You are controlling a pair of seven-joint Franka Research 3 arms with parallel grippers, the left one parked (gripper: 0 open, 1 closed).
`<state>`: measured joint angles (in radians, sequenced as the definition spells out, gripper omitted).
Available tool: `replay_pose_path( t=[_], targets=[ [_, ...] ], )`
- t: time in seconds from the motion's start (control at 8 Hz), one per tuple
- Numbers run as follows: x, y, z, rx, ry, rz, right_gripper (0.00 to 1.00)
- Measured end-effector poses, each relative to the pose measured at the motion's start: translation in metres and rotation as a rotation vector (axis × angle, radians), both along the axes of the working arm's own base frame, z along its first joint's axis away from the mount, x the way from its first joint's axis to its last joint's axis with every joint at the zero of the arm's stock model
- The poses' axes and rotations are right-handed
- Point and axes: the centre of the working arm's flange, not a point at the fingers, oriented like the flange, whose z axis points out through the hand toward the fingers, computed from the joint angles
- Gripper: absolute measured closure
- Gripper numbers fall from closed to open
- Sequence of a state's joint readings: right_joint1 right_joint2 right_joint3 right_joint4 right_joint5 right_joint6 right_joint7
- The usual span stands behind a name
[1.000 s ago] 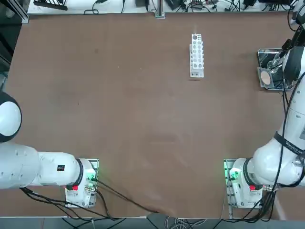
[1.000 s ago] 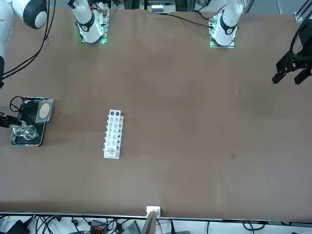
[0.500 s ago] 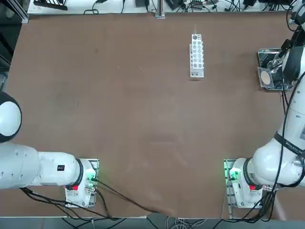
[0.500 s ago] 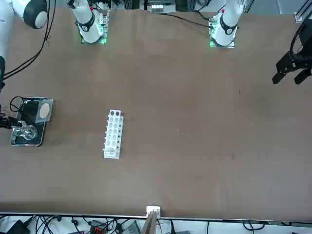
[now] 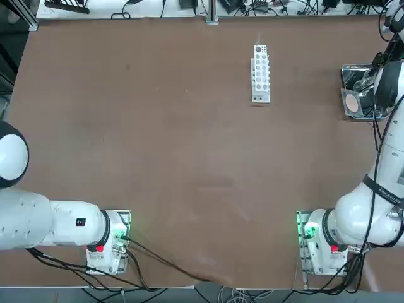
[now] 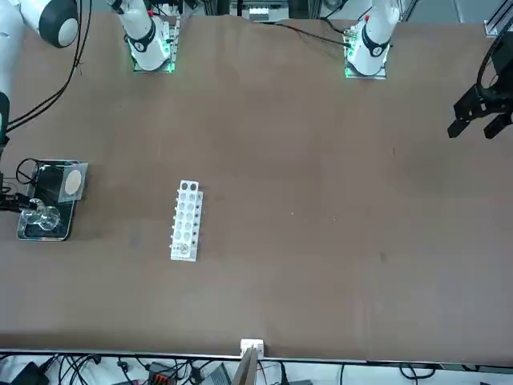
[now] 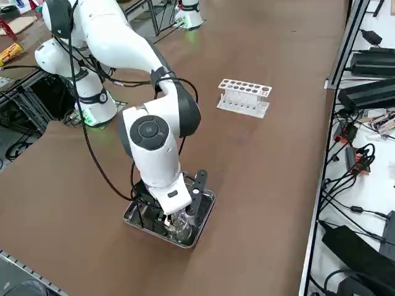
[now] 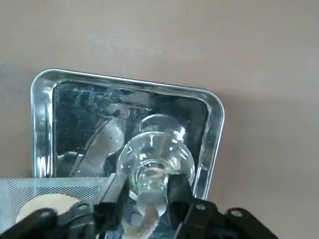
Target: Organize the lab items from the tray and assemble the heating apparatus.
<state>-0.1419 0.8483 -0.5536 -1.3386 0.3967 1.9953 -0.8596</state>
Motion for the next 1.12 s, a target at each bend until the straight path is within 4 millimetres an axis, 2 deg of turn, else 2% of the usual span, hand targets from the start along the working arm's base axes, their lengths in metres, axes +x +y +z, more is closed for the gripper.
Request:
replay_pose_path(
  t=[0.12, 0.25, 0.5, 0.75, 1.0, 1.12],
  targets=[
    [0.0, 0.0, 0.0, 0.0, 0.0, 0.0, 0.53],
    [0.0, 0.0, 0.0, 0.0, 0.0, -0.001, 0.62],
    [0.0, 0.0, 0.002, -0.003, -0.004, 0.0, 0.7],
    [0.002, 0.001, 0.003, -0.005, -0.009, 0.003, 0.7],
    [0.013, 0.006, 0.02, -0.018, -0.041, 0.016, 0.7],
    [0.02, 0.013, 0.041, -0.02, -0.067, 0.024, 0.7]
  ],
)
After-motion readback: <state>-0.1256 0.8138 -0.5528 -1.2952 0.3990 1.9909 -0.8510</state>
